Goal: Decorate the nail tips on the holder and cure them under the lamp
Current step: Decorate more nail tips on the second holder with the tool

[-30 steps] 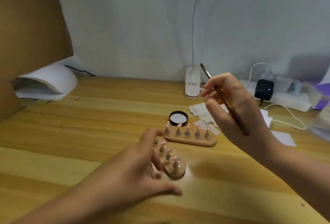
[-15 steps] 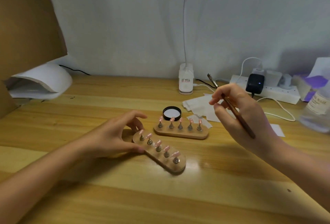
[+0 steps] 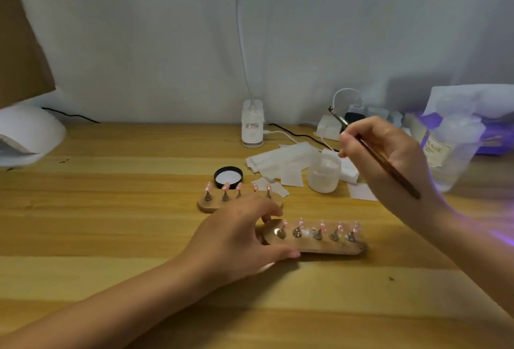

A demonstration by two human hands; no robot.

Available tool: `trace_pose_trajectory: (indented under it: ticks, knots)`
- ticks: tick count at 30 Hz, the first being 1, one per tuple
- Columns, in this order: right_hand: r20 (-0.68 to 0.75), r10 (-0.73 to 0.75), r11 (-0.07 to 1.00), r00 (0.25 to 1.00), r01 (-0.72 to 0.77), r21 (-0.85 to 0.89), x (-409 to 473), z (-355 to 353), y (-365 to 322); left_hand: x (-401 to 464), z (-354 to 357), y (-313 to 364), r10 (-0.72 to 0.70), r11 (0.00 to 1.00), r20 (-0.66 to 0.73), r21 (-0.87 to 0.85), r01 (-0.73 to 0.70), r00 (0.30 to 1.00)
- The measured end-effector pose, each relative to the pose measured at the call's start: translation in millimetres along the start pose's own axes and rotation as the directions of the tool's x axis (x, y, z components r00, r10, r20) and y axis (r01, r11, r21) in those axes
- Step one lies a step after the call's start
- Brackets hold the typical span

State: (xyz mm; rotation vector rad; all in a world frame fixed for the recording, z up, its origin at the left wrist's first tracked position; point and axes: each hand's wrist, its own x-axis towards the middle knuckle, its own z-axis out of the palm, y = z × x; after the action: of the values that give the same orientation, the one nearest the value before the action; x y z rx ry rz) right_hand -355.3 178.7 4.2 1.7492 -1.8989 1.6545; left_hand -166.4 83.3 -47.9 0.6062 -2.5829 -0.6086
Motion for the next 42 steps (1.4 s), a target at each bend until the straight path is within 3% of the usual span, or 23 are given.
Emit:
trace_pose_trajectory:
  ticks: [5,8,13,16,23,31,36,39,42]
  knots:
    - [-0.102,0.174,0.975,0.98,-0.156,0.161,8.1,-30.4,6.1,17.3,22.3,14.0,-0.03,0.999,0.002,0.043,0.03,1.0]
    - [-0.036,0.274,0.954,0.961,-0.267,0.133,20.1,-37.6,16.4,25.2,29.7,18.3,-0.039,0.993,-0.031,0.11,0.042,0.999]
    - [0.102,0.321,0.947,0.941,-0.321,-0.024,44.3,-31.1,33.9,32.2,35.4,23.2,-0.077,0.984,-0.081,0.153,0.089,0.994]
    - [0.172,0.319,0.945,0.932,-0.3,-0.128,53.3,-20.1,43.6,30.2,37.2,21.4,-0.065,0.985,-0.082,0.156,0.077,0.994]
    - [0.288,0.31,0.925,0.906,-0.217,-0.313,61.7,4.6,58.2,27.9,33.2,16.9,-0.09,0.996,-0.077,-0.017,0.089,0.993]
    - [0.328,0.298,0.941,0.897,-0.217,-0.261,64.8,6.3,58.6,27.4,33.7,15.4,-0.076,0.997,-0.048,-0.021,0.075,0.996]
    - [0.296,0.293,0.945,0.909,-0.229,-0.232,58.6,2.5,56.7,27.1,34.1,17.2,-0.091,0.995,-0.041,0.028,0.092,0.995]
    - [0.088,0.316,0.948,0.945,-0.313,-0.052,60.3,-9.4,55.5,27.7,35.1,19.6,-0.092,0.994,-0.044,0.062,0.095,0.995]
    - [-0.026,0.428,0.902,0.903,-0.426,0.069,57.1,-21.7,55.6,28.3,35.9,21.3,-0.098,0.991,-0.051,0.086,0.103,0.994]
